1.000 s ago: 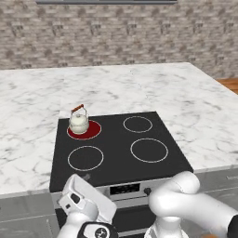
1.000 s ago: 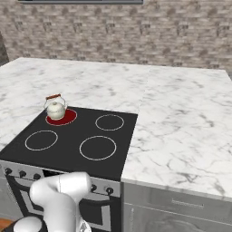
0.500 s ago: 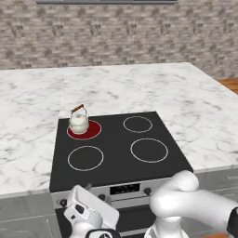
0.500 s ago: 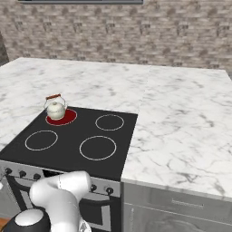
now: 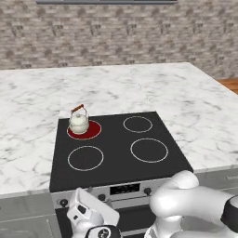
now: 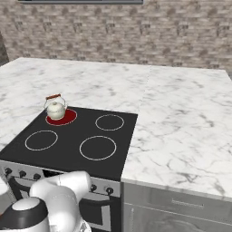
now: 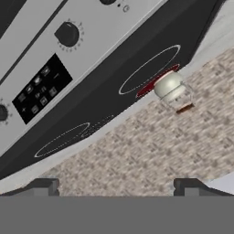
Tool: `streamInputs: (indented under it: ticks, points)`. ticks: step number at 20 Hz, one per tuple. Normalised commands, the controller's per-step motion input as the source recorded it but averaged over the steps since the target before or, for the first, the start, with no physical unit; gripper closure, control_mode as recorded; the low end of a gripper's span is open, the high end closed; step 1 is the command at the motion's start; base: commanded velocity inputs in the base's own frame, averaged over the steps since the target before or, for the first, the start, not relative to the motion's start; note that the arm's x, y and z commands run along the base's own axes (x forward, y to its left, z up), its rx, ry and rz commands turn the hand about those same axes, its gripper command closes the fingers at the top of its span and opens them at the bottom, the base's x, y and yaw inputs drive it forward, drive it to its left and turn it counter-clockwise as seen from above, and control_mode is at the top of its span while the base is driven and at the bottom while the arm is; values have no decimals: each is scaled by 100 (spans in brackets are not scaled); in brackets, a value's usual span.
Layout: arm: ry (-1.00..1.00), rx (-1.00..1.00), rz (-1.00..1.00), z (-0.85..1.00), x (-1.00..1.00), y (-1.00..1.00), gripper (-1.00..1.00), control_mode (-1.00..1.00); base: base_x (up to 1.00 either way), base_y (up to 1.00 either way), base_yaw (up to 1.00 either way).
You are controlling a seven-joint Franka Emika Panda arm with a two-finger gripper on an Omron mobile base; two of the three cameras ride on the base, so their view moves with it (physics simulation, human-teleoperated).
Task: The kettle is done boiling. Turn off the stove, then wait for 300 timesteps before moving the kettle to the dining table.
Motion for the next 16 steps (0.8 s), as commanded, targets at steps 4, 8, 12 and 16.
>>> streamInputs:
  ticks: [4, 8, 12, 16]
  points:
    - [6, 0, 0, -34, 36, 12, -100, -100, 0, 0, 0]
    - [4, -1, 0, -34, 29, 24, -100, -100, 0, 0, 0]
    - [0, -5, 3, -39, 10, 35, -100, -100, 0, 0, 0]
    - [0, -6, 6, -39, 9, 34, -100, -100, 0, 0, 0]
